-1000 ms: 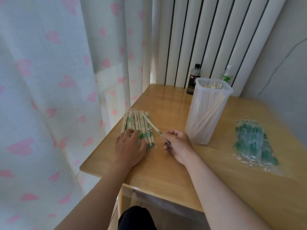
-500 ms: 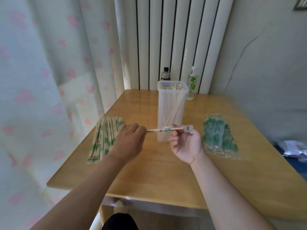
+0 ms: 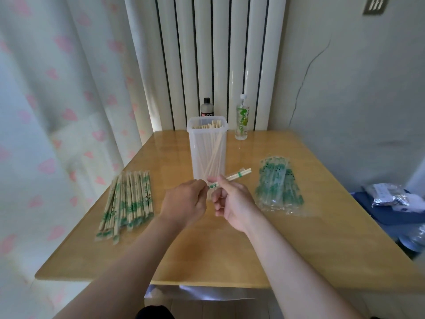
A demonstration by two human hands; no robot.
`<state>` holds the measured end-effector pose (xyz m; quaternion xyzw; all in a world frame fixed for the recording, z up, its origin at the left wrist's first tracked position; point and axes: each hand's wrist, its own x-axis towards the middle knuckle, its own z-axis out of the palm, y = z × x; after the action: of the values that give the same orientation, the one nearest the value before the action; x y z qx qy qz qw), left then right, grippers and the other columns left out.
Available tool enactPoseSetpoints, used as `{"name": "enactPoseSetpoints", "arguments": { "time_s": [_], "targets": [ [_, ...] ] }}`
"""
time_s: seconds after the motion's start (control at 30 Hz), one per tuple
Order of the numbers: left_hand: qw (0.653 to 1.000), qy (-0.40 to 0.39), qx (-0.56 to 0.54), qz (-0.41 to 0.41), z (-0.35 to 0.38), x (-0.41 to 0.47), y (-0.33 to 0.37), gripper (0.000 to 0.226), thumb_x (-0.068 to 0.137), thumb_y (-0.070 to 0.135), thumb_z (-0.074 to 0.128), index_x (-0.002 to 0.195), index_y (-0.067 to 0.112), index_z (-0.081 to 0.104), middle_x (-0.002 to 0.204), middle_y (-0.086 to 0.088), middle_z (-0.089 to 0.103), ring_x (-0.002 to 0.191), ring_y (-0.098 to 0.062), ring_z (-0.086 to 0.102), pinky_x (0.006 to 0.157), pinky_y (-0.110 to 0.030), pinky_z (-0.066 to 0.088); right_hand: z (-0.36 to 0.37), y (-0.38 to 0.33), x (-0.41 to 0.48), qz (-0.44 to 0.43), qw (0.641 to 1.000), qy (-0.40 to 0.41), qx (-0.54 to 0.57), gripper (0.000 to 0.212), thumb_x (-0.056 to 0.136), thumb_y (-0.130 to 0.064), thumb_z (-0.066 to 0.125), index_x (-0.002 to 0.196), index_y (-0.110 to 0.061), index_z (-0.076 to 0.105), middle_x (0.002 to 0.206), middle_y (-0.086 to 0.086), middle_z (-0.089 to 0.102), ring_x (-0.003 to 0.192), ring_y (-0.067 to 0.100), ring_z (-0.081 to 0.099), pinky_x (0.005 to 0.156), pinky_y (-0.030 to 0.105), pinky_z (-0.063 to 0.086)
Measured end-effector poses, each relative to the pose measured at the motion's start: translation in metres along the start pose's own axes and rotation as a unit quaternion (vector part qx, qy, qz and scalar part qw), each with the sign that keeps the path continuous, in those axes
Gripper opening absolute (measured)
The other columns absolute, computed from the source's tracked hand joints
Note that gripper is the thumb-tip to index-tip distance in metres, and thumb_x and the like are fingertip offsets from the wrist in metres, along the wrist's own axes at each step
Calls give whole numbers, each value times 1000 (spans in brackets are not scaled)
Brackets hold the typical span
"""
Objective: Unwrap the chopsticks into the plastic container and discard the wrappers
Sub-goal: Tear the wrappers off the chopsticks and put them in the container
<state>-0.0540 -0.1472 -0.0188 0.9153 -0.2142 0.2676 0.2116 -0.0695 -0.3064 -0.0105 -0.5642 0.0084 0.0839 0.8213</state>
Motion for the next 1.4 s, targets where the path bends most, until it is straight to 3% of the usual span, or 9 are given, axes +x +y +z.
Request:
{"name": "enactPoseSetpoints", "arguments": {
  "time_s": [0.2, 0.4, 0.6, 0.9, 1.0, 1.07, 1.13, 1.27, 1.4],
  "targets": [
    [999, 3, 5, 33, -1, -4, -5, 38, 94, 39, 30, 80, 18, 59, 69, 8, 53, 59, -22, 53, 48, -34, 45, -15, -8, -1, -3, 1000, 19, -2, 32, 104, -35, 57, 115, -11, 75, 77, 6, 64, 58, 17, 54, 49, 30, 39],
    [998, 26, 21, 55, -7, -3, -17, 36, 97, 36, 33, 76, 19, 56, 64, 9, 49, 51, -19, 46, 45, -25, 30, -23, -19, -1, -23, 997, 56, 37, 34, 105, -34, 54, 118, -11, 75, 76, 6, 62, 60, 16, 56, 51, 31, 38],
    [997, 53, 24, 46, -8, 0, -9, 31, 92, 32, 36, 73, 17, 55, 61, 8, 47, 50, -22, 47, 44, -25, 32, -8, -7, -1, -6, 1000, 2, -7, 34, 105, -38, 54, 117, -15, 75, 90, 8, 73, 64, 18, 59, 51, 30, 39],
    [997, 33, 52, 46, -13, -8, -28, 35, 94, 36, 35, 73, 19, 58, 59, 9, 50, 47, -17, 45, 45, -21, 22, -12, -13, 1, -15, 998, 51, 36, 32, 105, -30, 55, 109, -7, 76, 79, 7, 65, 57, 16, 56, 48, 29, 36],
    [997, -26, 76, 12, -13, -2, -24, 51, 92, 49, 25, 97, 20, 67, 78, 6, 63, 67, -22, 60, 55, -29, 40, -9, -8, 2, -12, 997, 73, 18, 32, 104, -33, 57, 108, -8, 77, 76, 4, 68, 57, 17, 56, 49, 29, 37],
    [994, -60, 83, 24, -13, 2, -15, 56, 93, 51, 29, 125, 19, 61, 98, -1, 68, 87, -27, 64, 75, -37, 49, -7, -5, 1, -9, 997, 82, 13, 32, 104, -34, 58, 108, -9, 77, 75, 3, 69, 58, 17, 56, 49, 29, 37],
    [994, -83, 49, 41, -12, 6, -1, 52, 96, 50, 34, 133, 20, 53, 108, -5, 65, 94, -28, 64, 81, -42, 52, -3, -3, 0, 0, 997, 76, 15, 33, 104, -35, 58, 110, -9, 77, 77, 5, 69, 59, 17, 57, 50, 30, 38],
    [992, -101, 36, 70, -7, 9, 12, 30, 104, 39, 37, 124, 23, 53, 99, -2, 61, 88, -29, 64, 67, -43, 53, -6, -6, -2, 3, 996, 79, 34, 36, 102, -38, 59, 112, -7, 75, 79, 6, 69, 59, 16, 57, 52, 30, 37],
    [987, -37, 119, 106, -15, 6, 3, 46, 99, 45, 21, 113, 25, 61, 83, 5, 62, 65, -25, 62, 48, -30, 41, -26, -17, -6, -9, 989, 120, 82, 38, 104, -40, 54, 114, -11, 76, 77, 3, 66, 59, 14, 54, 51, 28, 37]
  ]
}}
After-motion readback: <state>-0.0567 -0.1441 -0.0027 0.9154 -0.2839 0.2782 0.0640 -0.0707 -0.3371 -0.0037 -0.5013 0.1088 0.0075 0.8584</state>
